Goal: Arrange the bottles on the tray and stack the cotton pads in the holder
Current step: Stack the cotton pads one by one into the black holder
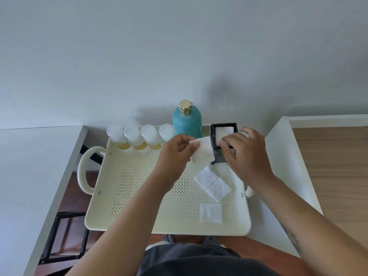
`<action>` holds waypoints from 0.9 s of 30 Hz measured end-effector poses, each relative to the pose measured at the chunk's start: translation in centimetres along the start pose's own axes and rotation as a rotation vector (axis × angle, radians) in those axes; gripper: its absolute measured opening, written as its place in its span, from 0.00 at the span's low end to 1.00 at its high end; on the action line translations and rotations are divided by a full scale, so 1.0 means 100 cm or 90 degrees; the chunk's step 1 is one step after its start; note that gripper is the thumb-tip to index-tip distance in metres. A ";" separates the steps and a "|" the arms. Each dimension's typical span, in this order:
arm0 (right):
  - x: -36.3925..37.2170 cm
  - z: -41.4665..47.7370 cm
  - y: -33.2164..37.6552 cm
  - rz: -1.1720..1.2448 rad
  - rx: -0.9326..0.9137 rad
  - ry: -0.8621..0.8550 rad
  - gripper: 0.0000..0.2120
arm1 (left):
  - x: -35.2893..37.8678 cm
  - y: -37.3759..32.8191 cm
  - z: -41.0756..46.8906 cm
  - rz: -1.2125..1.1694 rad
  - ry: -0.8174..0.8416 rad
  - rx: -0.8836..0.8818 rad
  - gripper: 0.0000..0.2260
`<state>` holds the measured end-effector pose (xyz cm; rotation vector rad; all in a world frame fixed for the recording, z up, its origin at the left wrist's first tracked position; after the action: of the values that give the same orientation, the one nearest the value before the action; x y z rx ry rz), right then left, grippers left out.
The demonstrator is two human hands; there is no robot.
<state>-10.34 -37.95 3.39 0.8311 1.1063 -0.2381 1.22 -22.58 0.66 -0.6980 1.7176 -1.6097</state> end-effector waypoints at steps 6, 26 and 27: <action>-0.012 -0.012 0.010 0.194 0.096 0.022 0.13 | 0.010 -0.004 0.004 -0.008 0.022 0.020 0.04; -0.005 0.022 -0.035 0.338 0.293 0.114 0.06 | 0.018 0.070 -0.038 0.205 0.168 -0.086 0.04; -0.004 0.022 -0.036 0.335 0.296 0.114 0.06 | 0.021 0.076 -0.042 0.230 0.198 -0.092 0.04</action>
<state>-10.97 -42.03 2.42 1.5507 0.9684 0.0279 -2.90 -20.81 -7.10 -0.1870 2.0592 -1.4021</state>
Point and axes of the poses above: each hand's wrist, its own z-axis towards the middle knuckle, its own x-axis out of the palm, y = z × x, the point moved 8 cm from there along z, towards the middle knuckle, and after that the axes turned 15 degrees about x, right-handed, at the moved point
